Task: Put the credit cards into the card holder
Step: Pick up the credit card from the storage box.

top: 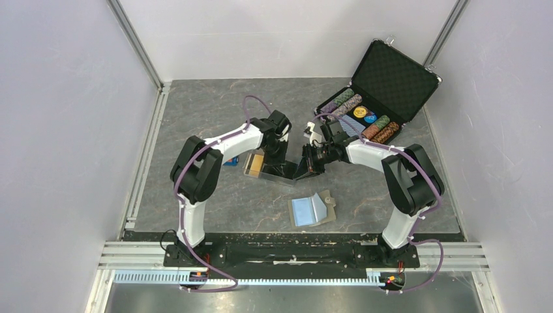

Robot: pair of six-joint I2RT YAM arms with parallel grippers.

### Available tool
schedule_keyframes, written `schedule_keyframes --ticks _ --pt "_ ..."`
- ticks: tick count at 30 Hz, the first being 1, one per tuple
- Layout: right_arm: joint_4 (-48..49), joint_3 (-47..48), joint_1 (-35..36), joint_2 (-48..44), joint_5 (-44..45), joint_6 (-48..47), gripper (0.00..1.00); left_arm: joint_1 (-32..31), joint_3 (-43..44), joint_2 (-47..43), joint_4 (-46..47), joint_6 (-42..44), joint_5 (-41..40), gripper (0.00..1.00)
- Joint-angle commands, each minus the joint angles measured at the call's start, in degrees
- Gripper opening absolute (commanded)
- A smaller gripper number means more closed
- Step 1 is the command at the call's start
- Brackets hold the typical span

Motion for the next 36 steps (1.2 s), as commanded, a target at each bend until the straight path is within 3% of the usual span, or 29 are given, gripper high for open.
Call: schedule_keyframes --ticks 1,2,3,6,8,13,17,28,36 --pt "0.8 -0.4 0.9 -0.2 -0.2 -1.6 0.14 -1.7 2.6 0.6 -1.1 -0.8 -0.7 0.26" --pt "0.9 -0.4 0.9 -0.2 -0.1 -1.6 0.14 -1.7 2.7 0.8 -1.4 -0.5 -0.8 0.38" --pt "0.9 -0.5 0.9 -0.2 -0.1 -1.6 0.14 -1.8 2.8 0.9 -1.6 -0.2 -0.7 0.41" --pt "0.8 -0.4 0.8 -0.2 -0.1 -1.5 0.14 -2.3 3.2 1.3 -2.0 0.1 -0.9 0.41" --pt "0.8 -0.4 0.9 -0.2 -0.1 -1.6 0.14 -2.4 3.8 1.7 -2.7 0.5 -1.2 0.36" --pt "0.8 -0.6 0.9 -0.3 0.0 -1.5 0.14 -2.9 4.8 1.7 -3.7 0.8 -1.8 0.08" --pt "0.9 -0.6 0.9 -0.4 0.0 -1.6 0.14 -3.3 6.4 1.4 -5.0 1.3 -3.1 0.02" --pt "0.9 -0.7 0.9 -0.6 0.1 -1.6 0.14 -3.4 8.8 -1.3 -5.1 -0.1 -2.0 0.03" --pt "0.9 -0.8 0.9 -0.5 0.1 -1.6 0.15 -3.6 9.9 1.1 -7.9 2.3 -2.2 0.25"
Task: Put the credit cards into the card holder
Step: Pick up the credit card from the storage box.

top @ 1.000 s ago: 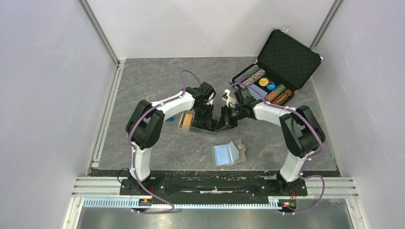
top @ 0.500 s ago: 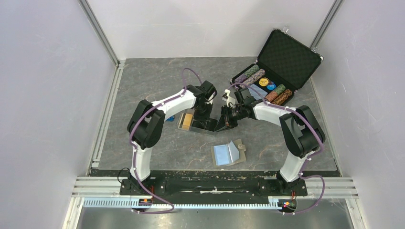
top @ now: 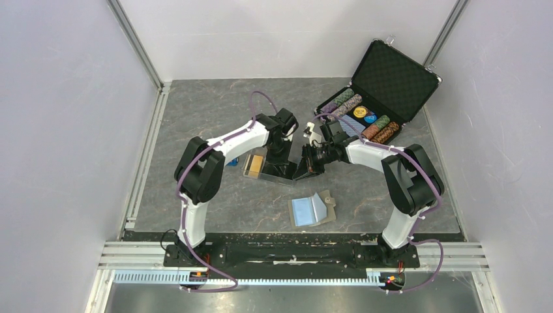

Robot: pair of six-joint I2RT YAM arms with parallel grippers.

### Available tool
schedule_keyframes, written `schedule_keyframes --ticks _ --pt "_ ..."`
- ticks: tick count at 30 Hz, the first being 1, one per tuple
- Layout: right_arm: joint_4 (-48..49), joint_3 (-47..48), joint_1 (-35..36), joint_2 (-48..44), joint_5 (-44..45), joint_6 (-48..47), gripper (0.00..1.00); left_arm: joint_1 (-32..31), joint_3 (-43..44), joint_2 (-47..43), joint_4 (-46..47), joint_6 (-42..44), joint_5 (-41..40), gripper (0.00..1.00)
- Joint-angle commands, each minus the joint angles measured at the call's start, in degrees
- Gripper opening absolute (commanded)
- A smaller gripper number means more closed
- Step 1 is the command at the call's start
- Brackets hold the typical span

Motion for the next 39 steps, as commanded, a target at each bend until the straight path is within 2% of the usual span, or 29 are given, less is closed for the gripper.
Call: schedule_keyframes --ticks 1,15,19,23,26,39 --pt "0.8 -0.7 0.7 -0.4 0.2 -1.6 0.15 -1.2 3.7 0.6 0.0 1.7 2.4 0.25" --pt "0.8 -0.5 0.8 -0.6 0.2 -1.6 0.15 -2.6 8.5 6.9 -5.7 5.7 -1.2 0.23" --pt "0.8 -0.5 0.8 -0.5 0.1 -1.6 0.15 -2.9 9.5 7.0 -6.1 6.0 -1.2 0.17" --pt "0.7 -0.4 0.8 -0.5 0.1 -1.6 0.15 -2.9 9.5 5.8 -4.8 4.8 0.9 0.06" --pt "0.7 -0.5 0.8 -0.4 0.1 -1.5 0.15 -2.9 8.9 4.1 -3.0 3.6 2.1 0.03" --pt "0.6 -0.4 0.8 -0.7 0.1 -1.6 0.15 -1.4 4.4 -1.8 2.7 -0.6 5.0 0.02"
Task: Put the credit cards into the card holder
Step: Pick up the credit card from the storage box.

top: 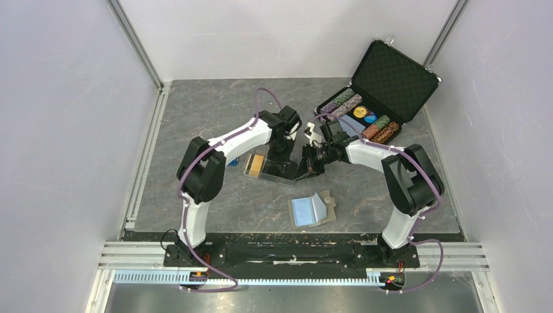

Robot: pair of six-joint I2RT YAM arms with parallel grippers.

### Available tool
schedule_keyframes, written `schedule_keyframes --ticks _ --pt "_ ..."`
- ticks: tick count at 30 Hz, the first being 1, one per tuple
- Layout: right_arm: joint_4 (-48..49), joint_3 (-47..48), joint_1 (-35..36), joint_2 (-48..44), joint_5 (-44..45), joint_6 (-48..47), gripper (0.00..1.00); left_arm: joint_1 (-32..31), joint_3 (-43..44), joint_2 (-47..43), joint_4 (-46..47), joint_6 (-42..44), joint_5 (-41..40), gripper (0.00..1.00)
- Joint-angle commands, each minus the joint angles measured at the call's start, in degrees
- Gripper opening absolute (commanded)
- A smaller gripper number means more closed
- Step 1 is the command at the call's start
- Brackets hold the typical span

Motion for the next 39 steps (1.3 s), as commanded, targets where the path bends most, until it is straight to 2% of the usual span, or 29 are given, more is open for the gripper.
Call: schedule_keyframes --ticks 1,6,9,11,14,19,26,29,34,39 --pt "1.0 -0.4 0.7 -0.7 0.3 -1.6 0.14 0.0 -1.5 -3.9 8.6 -3.7 6.9 0.02" --pt "1.0 -0.3 0.8 -0.7 0.3 -1.5 0.14 1.0 -4.1 -3.3 11.3 -5.3 10.2 0.05" --pt "0.9 -0.4 0.8 -0.8 0.4 -1.6 0.15 1.5 -5.9 -3.2 12.9 -6.0 11.0 0.21" --pt "0.9 -0.4 0.8 -0.9 0.4 -1.7 0.14 1.9 -7.4 -3.3 14.5 -6.7 12.3 0.24" --pt "0.9 -0.4 0.8 -0.8 0.4 -1.7 0.14 2.4 -9.5 -3.8 17.6 -7.9 14.7 0.2" --pt "0.9 -0.4 0.8 -0.9 0.5 -1.7 0.14 2.7 -10.5 -5.2 18.8 -8.4 14.9 0.02" --pt "0.9 0.4 0.6 -1.7 1.0 -1.6 0.16 3.3 -10.5 -9.5 18.2 -8.1 11.0 0.02" --pt "1.1 1.0 0.2 -3.7 2.5 -2.2 0.2 3.4 -11.1 -12.5 17.9 -7.9 8.9 0.02" --pt "1.6 0.5 -1.7 -8.6 4.0 -2.6 0.41 4.0 -15.5 -19.7 20.6 -10.1 7.0 0.02" --pt "3.2 -2.5 -3.9 -13.9 3.0 -2.5 0.6 5.3 -23.9 -28.5 28.9 -15.0 10.0 0.02"
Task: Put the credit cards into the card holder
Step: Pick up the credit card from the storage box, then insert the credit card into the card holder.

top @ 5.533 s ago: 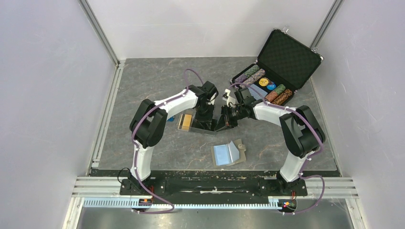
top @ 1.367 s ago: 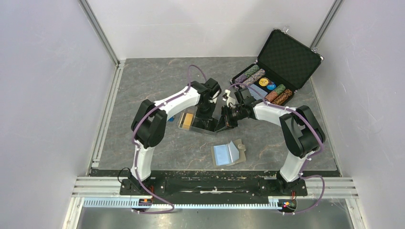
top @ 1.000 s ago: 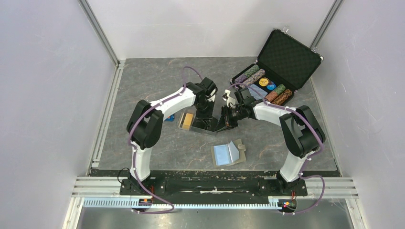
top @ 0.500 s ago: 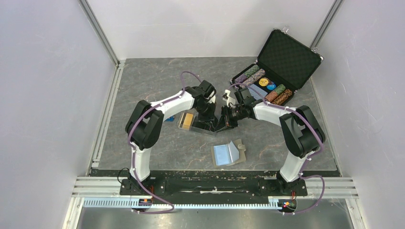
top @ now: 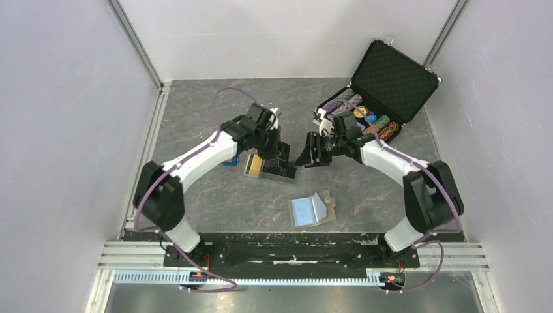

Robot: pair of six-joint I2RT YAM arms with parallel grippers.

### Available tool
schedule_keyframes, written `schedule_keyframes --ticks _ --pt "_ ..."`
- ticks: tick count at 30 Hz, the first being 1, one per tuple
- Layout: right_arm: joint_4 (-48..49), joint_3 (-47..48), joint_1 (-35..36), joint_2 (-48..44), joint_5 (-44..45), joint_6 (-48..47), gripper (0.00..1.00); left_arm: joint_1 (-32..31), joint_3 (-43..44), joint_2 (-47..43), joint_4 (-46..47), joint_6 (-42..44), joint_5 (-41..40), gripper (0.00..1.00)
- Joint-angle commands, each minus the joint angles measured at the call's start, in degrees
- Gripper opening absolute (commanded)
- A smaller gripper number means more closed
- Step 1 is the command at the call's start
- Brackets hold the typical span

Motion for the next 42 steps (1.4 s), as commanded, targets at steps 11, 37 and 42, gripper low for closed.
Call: schedule_keyframes --ticks 11,37,42 --pt "20.8 -15.9 -4.4 -17.4 -11.6 7.2 0.76 2.3 -25.8 -19.2 36.4 -21.4 16.5 0.02" --pt "83.0 -30.8 -4.4 -14.2 -18.7 49.1 0.0 -0.7 -33.5 -19.8 53.7 -30.1 25.3 0.09" --pt "85.7 -30.6 -4.5 -13.5 -19.2 50.6 0.0 -0.7 -33.2 -19.0 54.1 -30.2 25.7 0.4"
